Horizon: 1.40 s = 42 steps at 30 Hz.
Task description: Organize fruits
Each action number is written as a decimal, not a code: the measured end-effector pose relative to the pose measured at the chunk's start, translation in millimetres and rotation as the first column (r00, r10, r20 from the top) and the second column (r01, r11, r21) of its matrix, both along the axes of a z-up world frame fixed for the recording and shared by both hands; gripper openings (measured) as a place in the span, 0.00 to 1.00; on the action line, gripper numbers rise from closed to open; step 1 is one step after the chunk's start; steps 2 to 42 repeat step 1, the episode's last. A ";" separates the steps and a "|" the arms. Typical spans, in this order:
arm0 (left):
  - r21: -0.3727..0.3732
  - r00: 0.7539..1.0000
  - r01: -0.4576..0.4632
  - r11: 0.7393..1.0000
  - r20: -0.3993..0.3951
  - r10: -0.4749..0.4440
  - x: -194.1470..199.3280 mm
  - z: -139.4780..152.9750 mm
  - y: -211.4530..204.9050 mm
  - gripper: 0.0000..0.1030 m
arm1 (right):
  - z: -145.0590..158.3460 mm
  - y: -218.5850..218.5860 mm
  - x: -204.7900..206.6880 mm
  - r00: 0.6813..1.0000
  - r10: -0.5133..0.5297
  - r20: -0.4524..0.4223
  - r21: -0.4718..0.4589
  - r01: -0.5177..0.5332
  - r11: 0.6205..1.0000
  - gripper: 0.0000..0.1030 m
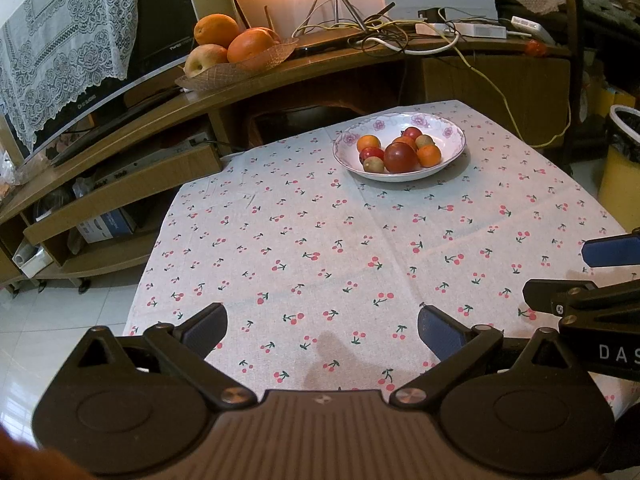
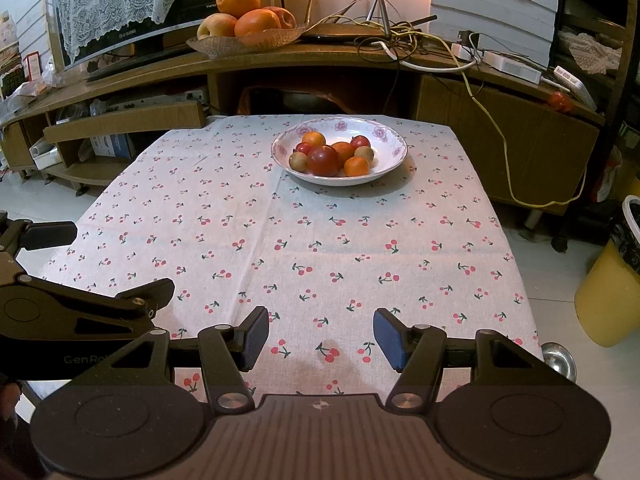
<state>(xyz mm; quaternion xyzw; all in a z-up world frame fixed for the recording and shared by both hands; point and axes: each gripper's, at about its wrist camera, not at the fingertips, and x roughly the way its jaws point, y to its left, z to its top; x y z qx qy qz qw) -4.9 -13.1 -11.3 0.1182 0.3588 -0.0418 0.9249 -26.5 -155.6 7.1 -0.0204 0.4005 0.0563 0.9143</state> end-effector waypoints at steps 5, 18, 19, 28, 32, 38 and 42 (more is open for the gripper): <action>-0.001 1.000 0.000 1.000 -0.001 0.000 0.3 0.2 -0.1 1.00 | 0.2 0.1 0.3 1.000 0.000 0.000 0.000 0.000 1.000 0.58; -0.001 1.000 0.000 1.000 -0.001 0.000 0.3 0.2 -0.1 1.00 | 0.2 0.1 0.3 1.000 0.000 0.000 0.000 0.000 1.000 0.58; -0.001 1.000 0.000 1.000 -0.001 0.000 0.3 0.2 -0.1 1.00 | 0.2 0.1 0.3 1.000 0.000 0.000 0.000 0.000 1.000 0.58; -0.001 1.000 0.000 1.000 -0.001 0.000 0.3 0.2 -0.1 1.00 | 0.2 0.1 0.3 1.000 0.000 0.000 0.000 0.000 1.000 0.58; -0.001 1.000 0.000 1.000 -0.001 0.000 0.3 0.2 -0.1 1.00 | 0.2 0.1 0.3 1.000 0.000 0.000 0.000 0.000 1.000 0.58; -0.001 1.000 0.000 1.000 -0.001 0.000 0.3 0.2 -0.1 1.00 | 0.2 0.1 0.3 1.000 0.000 0.000 0.000 0.000 1.000 0.58; -0.001 1.000 0.000 1.000 -0.001 0.000 0.3 0.2 -0.1 1.00 | 0.2 0.1 0.3 1.000 0.000 0.000 0.000 0.000 1.000 0.58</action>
